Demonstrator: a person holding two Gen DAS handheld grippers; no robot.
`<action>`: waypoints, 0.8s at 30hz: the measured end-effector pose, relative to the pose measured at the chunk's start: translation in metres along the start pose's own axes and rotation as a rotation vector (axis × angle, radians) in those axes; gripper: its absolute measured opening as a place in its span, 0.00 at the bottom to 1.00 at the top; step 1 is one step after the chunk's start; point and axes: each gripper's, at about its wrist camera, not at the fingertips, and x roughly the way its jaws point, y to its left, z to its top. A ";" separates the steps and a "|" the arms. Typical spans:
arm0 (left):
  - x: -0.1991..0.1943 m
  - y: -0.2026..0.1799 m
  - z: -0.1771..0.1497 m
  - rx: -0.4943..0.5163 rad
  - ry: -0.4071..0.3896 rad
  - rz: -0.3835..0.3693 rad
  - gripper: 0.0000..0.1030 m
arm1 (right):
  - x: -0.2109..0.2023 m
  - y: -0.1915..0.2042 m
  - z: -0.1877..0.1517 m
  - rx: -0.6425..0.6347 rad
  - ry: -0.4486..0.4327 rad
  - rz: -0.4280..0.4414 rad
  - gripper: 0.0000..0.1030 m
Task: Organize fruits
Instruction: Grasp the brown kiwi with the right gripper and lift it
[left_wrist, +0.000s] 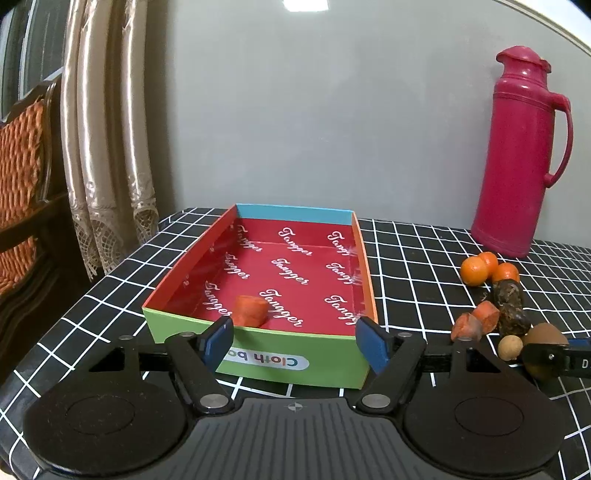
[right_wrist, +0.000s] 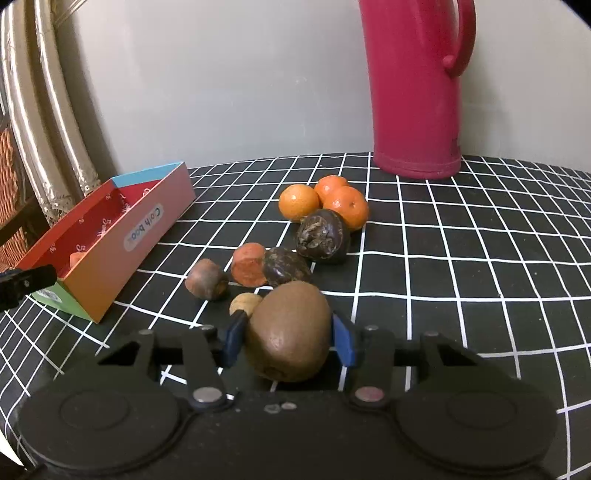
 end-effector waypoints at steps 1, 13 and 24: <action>-0.001 0.001 0.000 -0.003 -0.001 0.001 0.71 | -0.001 0.000 0.000 -0.002 -0.005 0.002 0.47; -0.012 0.034 0.002 -0.047 -0.035 0.059 0.71 | -0.021 0.020 0.022 0.011 -0.114 0.145 0.47; -0.012 0.084 -0.005 -0.118 -0.028 0.161 0.74 | 0.010 0.116 0.055 -0.103 -0.114 0.329 0.47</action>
